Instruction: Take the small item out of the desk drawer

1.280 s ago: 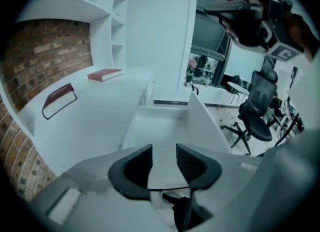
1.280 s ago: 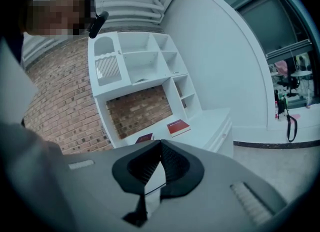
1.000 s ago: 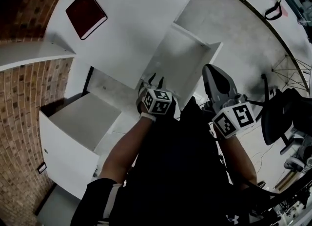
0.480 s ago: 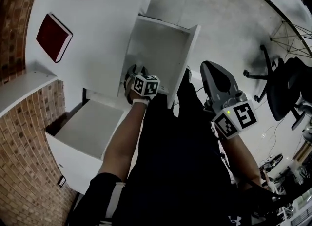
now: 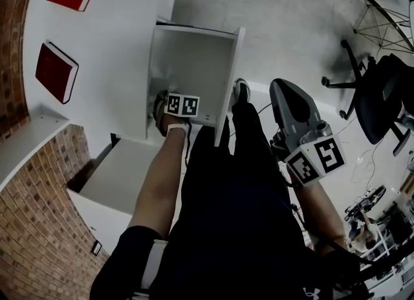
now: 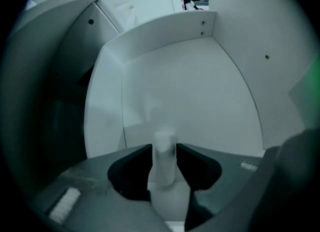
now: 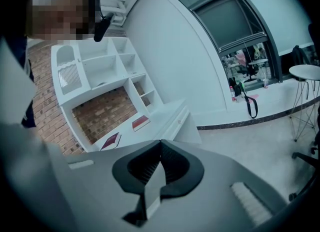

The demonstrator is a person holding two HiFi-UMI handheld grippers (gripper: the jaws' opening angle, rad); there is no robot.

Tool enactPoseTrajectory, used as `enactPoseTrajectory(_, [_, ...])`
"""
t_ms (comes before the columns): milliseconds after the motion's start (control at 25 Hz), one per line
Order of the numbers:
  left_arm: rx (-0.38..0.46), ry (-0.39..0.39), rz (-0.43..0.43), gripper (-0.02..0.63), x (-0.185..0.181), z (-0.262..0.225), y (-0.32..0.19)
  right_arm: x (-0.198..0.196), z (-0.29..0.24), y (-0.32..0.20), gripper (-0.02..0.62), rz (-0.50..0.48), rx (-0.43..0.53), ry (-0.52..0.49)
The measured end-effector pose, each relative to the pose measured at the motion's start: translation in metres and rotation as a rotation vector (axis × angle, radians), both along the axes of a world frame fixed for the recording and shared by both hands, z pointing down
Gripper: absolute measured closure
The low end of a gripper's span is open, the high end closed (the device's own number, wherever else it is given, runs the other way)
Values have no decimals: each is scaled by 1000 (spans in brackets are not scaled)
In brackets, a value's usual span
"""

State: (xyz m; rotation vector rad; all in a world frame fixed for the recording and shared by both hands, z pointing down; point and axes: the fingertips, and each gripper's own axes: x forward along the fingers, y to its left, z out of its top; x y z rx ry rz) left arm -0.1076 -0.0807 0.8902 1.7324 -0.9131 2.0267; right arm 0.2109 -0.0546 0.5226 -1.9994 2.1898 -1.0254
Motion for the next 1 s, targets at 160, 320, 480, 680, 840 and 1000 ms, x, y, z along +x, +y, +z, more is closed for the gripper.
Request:
enactPoseTrajectory(160, [-32, -36, 20, 446, -4, 8, 1, 0, -7, 3, 592, 1, 18, -9])
enactPoseTrajectory(320, [-68, -43, 14, 465, -3, 9, 3, 0, -9, 5, 592, 1, 21, -9])
enactPoseTrajectory(480, [-88, 13, -23, 466, 7, 4, 8, -2, -7, 2, 592, 4, 19, -21])
enactPoseTrajectory(680, [-56, 81, -27, 466, 17, -8, 11, -13, -10, -5, 592, -23, 24, -36])
enactPoseTrajectory(840, [-13, 160, -46, 466, 27, -23, 10, -22, -14, -12, 592, -56, 31, -43])
enactPoseTrajectory(1000, [49, 259, -57, 466, 45, -48, 6, -32, -23, -17, 592, -97, 51, -40])
